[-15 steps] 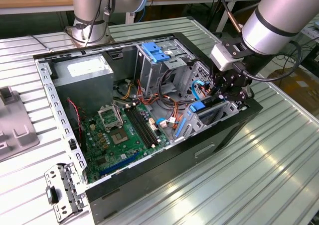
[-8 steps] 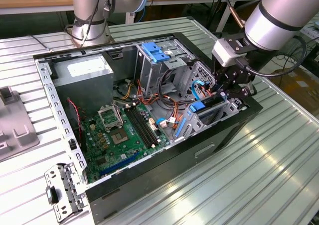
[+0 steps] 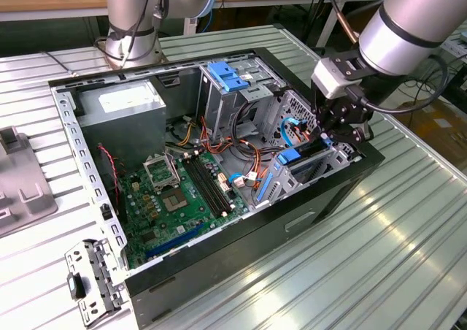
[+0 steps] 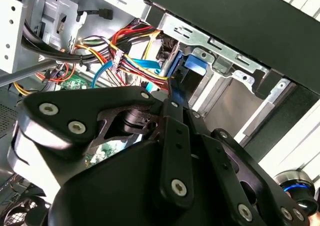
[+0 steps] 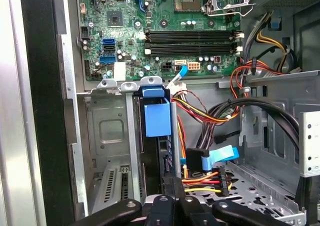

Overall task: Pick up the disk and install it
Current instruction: 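Insert the first disk wire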

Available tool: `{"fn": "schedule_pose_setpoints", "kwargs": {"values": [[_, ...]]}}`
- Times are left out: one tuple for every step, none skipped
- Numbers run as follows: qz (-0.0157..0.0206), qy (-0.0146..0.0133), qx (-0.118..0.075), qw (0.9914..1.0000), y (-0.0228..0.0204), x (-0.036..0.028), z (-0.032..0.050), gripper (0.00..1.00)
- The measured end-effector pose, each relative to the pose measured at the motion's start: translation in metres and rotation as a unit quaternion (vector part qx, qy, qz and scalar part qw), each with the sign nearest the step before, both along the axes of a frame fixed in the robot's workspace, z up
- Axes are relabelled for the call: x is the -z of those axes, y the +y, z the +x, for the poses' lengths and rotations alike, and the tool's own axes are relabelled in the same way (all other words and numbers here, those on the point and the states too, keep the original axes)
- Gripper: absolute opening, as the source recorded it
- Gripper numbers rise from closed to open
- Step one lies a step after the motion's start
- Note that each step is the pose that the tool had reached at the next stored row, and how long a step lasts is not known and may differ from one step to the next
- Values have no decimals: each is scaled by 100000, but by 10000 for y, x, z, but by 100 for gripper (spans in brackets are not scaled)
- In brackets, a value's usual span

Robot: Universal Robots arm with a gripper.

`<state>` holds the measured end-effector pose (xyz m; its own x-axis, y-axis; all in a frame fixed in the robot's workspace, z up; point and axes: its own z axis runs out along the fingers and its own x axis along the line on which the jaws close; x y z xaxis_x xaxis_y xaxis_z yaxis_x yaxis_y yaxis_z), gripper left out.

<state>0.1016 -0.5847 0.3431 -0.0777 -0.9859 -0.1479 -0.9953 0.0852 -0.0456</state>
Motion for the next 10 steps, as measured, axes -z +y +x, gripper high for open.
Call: {"fn": "schedule_pose_setpoints", "kwargs": {"values": [[21,7,-5,100000,-1,5,1,11],[24,7,-6,100000,-1,6,1,11],[25,8,-8,100000,-1,5,1,11],[54,5,-8,100000,-2,-5,1,11],[42,9,-8,100000,-1,-41,2,11],[32,9,-11,100000,-2,-73,6,11],[32,7,-18,100000,-1,-90,11,11],[62,7,-11,100000,-2,-125,37,11],[72,13,-9,100000,-2,-139,53,11],[86,19,-7,100000,-2,-150,69,11]]}}
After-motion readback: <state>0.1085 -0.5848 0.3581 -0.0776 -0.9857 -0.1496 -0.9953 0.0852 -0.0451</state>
